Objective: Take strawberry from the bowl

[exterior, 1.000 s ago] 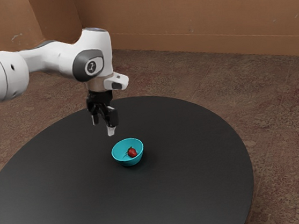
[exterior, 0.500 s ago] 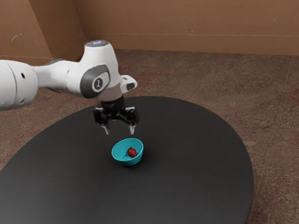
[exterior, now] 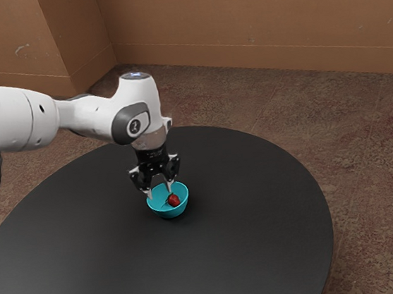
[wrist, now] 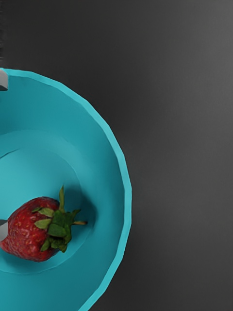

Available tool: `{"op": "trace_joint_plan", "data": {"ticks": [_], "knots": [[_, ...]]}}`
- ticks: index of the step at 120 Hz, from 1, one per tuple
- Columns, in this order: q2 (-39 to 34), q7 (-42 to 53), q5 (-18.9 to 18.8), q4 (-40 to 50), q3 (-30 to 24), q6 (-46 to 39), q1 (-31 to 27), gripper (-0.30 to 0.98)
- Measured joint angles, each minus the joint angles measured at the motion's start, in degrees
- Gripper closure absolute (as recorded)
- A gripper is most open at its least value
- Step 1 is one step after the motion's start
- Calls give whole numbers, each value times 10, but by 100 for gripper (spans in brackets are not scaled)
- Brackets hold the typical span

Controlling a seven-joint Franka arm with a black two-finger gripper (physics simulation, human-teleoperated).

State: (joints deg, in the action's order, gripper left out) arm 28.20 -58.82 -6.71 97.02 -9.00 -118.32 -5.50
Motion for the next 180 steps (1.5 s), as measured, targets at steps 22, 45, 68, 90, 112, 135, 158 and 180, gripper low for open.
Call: {"op": "trace_joint_plan", "data": {"ticks": [22,45,68,90,112,135,158,180], "knots": [[7,-82,0,-4,0,-11,7,41],[18,-142,0,-6,-1,-29,12,42],[26,-175,-1,-5,-1,-45,12,40],[35,-194,-2,-5,0,-61,12,39],[42,-208,-2,-5,0,-71,12,39],[46,-218,-2,-4,0,-76,11,40],[54,-221,-7,-4,0,-82,10,41],[57,-219,-11,-4,0,-88,10,46]]}}
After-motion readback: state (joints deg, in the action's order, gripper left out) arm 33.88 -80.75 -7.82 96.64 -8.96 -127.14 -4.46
